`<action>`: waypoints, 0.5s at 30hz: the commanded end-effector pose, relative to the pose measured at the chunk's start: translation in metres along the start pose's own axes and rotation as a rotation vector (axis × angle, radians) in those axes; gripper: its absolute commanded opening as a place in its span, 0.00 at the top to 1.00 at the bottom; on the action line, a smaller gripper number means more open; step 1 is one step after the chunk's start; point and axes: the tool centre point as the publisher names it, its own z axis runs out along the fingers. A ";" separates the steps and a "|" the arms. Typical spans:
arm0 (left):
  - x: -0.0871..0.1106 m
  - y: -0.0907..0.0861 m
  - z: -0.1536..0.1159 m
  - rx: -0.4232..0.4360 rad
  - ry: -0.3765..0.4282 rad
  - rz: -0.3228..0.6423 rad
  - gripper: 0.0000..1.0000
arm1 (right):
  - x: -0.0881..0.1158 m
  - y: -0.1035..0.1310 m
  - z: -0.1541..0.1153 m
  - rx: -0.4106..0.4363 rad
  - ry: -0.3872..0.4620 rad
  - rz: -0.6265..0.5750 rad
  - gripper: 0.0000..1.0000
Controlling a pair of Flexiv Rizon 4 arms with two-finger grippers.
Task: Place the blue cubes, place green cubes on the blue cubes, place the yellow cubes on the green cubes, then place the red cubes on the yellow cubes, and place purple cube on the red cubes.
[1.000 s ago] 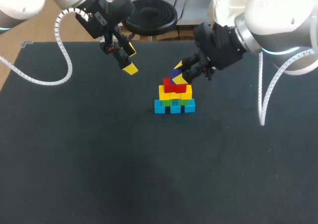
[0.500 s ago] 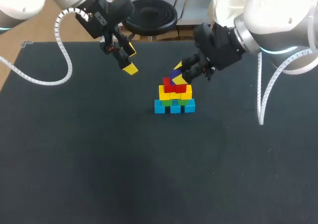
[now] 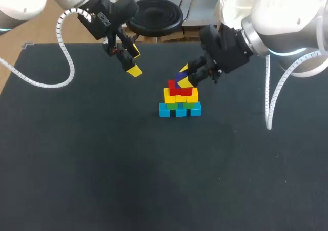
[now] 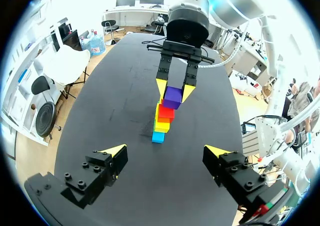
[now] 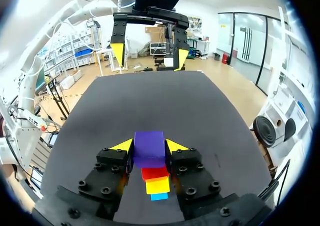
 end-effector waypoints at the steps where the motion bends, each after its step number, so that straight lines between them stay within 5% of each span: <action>1: 0.001 0.000 0.000 -0.001 -0.003 0.002 0.00 | 0.000 -0.002 0.001 -0.007 -0.002 0.007 0.60; 3: 0.001 0.000 0.000 -0.001 -0.003 0.002 0.00 | 0.000 -0.003 0.002 -0.009 -0.003 0.008 0.00; 15: 0.001 0.000 0.000 -0.001 -0.003 0.002 0.00 | -0.002 -0.001 -0.012 0.024 -0.018 0.004 0.00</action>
